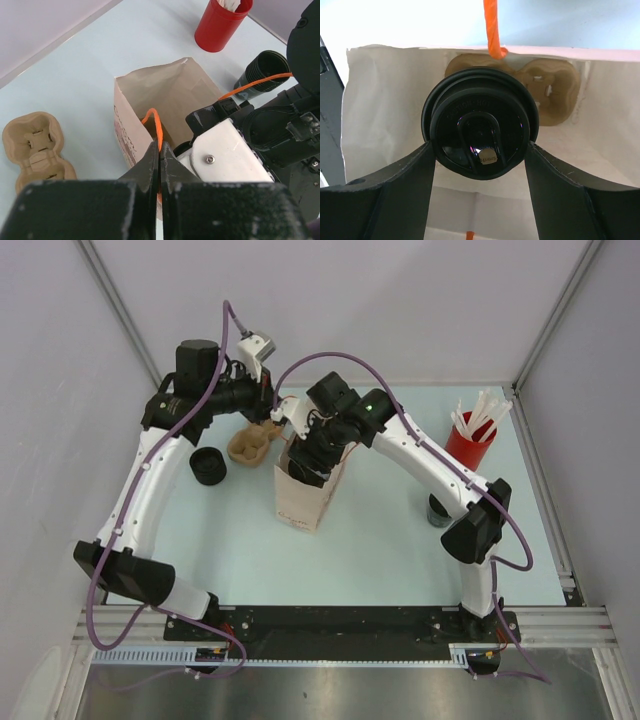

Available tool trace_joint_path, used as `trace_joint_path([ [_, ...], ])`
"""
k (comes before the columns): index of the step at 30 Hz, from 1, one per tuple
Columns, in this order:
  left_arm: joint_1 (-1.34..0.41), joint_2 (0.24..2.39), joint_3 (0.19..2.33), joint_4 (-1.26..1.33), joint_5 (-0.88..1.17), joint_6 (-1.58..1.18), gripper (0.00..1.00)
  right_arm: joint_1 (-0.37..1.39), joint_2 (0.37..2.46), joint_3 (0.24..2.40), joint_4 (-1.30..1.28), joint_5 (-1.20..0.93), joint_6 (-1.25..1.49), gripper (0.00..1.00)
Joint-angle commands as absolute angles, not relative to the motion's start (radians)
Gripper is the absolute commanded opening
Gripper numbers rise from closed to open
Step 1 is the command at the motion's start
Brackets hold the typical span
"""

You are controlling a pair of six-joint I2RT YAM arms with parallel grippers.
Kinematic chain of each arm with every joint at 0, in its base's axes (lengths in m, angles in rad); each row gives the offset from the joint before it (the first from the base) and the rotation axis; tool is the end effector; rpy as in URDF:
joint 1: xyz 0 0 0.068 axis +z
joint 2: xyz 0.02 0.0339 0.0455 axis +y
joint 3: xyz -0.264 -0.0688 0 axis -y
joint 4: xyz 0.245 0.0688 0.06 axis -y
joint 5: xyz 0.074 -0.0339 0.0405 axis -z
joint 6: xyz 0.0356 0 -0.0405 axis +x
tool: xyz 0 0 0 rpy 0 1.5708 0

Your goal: Pack the takeout coffee

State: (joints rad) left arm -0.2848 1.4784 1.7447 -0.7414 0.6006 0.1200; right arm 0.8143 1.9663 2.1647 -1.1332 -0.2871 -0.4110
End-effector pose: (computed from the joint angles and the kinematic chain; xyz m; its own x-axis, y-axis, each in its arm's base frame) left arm 0.2901 -0.1059 0.4514 -0.3504 0.2055 -0.9138 0.7615 0.6305 -0.1502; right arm 0.2770 0.3082 0.3772 -0.1814 -0.7505 -0.6355 -0.9658 0.2576 -0.0285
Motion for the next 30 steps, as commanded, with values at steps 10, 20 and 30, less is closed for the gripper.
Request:
trace_joint_path([
  [10,-0.295,1.414,1.736,-0.707,0.644,0.069,0.0,0.807,1.991,2.168,-1.1,-0.311,-0.347,0.33],
  [20,-0.295,1.391,1.717,-0.693,0.65,0.058,0.0,0.805,2.016,2.151,-1.068,-0.282,-0.305,0.33],
  [30,-0.295,1.381,1.698,-0.683,0.652,0.051,0.0,0.807,2.02,2.114,-1.025,-0.249,-0.282,0.31],
])
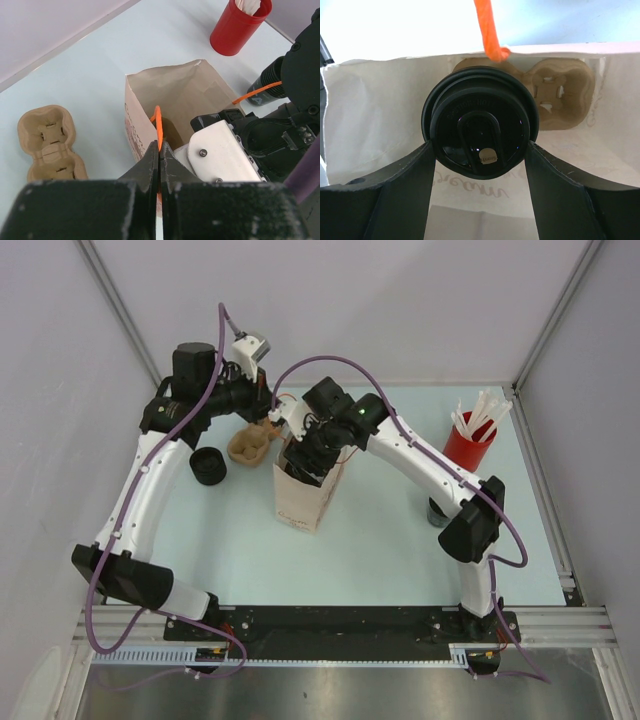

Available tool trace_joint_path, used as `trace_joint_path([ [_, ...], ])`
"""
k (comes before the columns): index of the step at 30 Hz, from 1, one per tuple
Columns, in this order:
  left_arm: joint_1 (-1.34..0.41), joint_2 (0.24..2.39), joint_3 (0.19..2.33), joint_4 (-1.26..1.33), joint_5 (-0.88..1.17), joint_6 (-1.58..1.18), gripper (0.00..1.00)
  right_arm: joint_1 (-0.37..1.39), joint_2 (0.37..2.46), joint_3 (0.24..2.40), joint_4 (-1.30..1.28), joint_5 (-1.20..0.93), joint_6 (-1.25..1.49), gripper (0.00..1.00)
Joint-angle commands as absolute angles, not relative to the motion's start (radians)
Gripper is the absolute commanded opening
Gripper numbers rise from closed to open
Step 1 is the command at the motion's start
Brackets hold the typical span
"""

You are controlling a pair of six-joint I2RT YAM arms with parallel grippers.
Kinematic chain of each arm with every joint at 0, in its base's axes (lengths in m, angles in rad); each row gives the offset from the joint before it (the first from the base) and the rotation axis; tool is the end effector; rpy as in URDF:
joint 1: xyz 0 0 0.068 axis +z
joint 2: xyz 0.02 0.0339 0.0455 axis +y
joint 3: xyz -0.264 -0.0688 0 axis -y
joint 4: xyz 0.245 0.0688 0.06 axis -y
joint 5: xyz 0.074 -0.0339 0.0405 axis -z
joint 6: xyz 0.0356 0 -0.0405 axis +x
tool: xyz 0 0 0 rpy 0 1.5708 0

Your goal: Pack the takeout coffee

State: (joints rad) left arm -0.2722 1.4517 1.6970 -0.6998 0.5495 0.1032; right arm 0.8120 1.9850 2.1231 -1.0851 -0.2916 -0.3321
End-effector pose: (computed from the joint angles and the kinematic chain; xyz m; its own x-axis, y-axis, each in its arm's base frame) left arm 0.2892 -0.1000 0.4475 -0.3504 0.1890 -0.9173 0.7212 0.6794 -0.1355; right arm 0.2842 0.3146 0.3606 -0.2637 -0.7319 -0.6283 -0.9484 0.3158 0.0302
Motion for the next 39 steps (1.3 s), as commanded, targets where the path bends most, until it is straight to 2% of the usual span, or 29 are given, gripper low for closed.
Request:
trace_joint_path([
  [1,-0.295,1.379,1.697,-0.684,0.653,0.052,0.0,0.808,2.023,2.115,-1.02,-0.25,-0.281,0.31],
  [20,-0.295,1.355,1.672,-0.672,0.626,0.045,0.0,0.795,2.039,2.059,-0.979,-0.255,-0.301,0.31],
  [39,-0.293,1.344,1.654,-0.669,0.226,0.034,0.0,0.808,1.96,1.963,-0.971,-0.278,-0.322,0.3],
])
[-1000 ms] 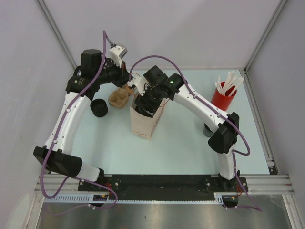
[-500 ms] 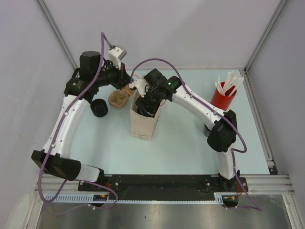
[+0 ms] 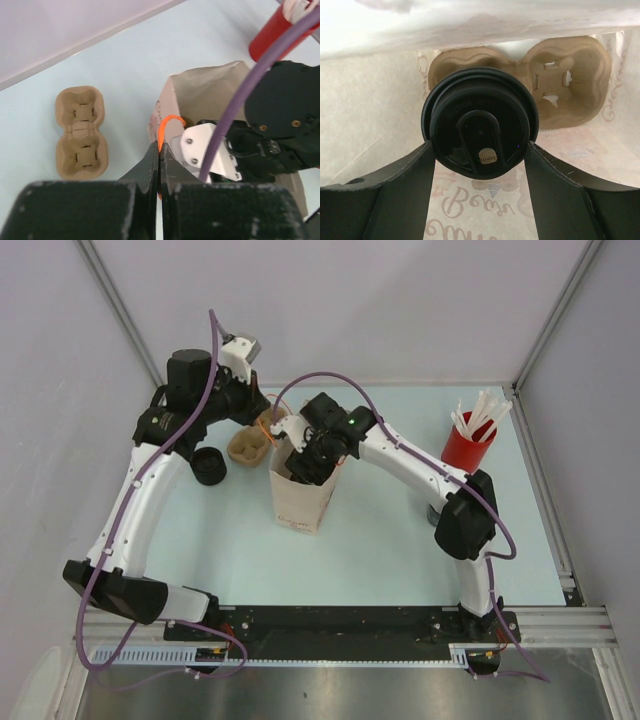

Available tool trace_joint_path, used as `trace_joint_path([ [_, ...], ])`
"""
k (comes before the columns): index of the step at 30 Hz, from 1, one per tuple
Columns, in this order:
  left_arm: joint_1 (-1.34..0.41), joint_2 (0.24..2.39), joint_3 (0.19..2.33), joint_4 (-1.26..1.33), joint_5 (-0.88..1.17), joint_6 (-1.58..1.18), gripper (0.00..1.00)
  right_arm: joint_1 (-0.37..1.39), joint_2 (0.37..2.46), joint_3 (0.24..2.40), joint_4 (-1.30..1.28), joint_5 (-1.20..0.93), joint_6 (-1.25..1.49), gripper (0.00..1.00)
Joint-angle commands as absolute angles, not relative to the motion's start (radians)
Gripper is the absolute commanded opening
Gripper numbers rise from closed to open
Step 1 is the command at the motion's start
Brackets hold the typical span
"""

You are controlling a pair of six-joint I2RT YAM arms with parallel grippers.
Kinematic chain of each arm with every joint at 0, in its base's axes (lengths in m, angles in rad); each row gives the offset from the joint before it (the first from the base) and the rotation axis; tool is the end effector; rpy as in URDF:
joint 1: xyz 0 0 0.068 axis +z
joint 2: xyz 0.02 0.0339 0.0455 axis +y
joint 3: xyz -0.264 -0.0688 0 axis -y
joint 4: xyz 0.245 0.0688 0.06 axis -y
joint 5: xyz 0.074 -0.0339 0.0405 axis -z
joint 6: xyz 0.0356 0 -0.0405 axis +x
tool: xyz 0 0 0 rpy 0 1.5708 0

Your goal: Pack the takeout coffee

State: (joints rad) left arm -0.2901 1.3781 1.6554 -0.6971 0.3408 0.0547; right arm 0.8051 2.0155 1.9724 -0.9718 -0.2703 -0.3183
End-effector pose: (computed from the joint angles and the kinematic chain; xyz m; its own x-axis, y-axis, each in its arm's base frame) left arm 0.2715 -0.0935 0.4536 -0.3592 0.1610 -0.9193 0.5826 0.8082 -0.0861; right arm 0.2968 0.3224 0.3092 -0.3111 -0.7588 -0.5722 -0.9368 0.3462 0.0503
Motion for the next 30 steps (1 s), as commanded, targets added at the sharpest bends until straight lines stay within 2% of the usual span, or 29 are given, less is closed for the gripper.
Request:
trace_joint_path([
  [1,-0.293,1.345,1.654,-0.67,0.213,0.034,0.0,0.808,1.956,1.963,-0.971,-0.281,-0.324,0.3],
  [15,-0.293,1.377,1.669,-0.669,0.011,0.037,0.0,0.822,1.945,1.94,-1.02,-0.308,-0.374,0.3],
  [30,-0.293,1.373,1.661,-0.657,0.003,0.037,0.0,0.838,2.058,2.039,-1.192,-0.339,-0.422,0.29],
])
